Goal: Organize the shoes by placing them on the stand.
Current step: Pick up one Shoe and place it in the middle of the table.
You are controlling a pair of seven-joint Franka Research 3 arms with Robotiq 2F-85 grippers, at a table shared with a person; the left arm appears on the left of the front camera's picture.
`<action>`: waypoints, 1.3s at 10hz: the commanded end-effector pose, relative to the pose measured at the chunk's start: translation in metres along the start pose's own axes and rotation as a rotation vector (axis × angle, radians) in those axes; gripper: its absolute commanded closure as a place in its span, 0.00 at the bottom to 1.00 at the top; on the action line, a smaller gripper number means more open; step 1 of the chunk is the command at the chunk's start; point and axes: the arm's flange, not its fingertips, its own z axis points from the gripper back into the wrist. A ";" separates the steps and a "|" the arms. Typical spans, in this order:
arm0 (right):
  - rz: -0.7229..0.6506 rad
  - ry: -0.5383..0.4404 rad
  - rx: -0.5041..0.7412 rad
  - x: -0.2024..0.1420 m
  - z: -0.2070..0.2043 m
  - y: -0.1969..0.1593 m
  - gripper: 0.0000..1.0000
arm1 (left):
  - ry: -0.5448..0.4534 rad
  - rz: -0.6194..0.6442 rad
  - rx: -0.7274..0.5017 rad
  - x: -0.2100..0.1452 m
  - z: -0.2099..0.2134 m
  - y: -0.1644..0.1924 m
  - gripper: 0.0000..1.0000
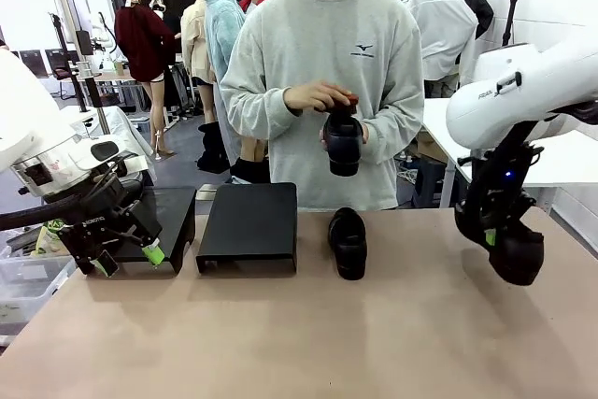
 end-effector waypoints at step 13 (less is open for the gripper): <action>-0.206 -0.111 -0.085 -0.130 0.011 0.146 1.00 | 0.000 0.004 0.001 0.000 0.001 0.001 0.00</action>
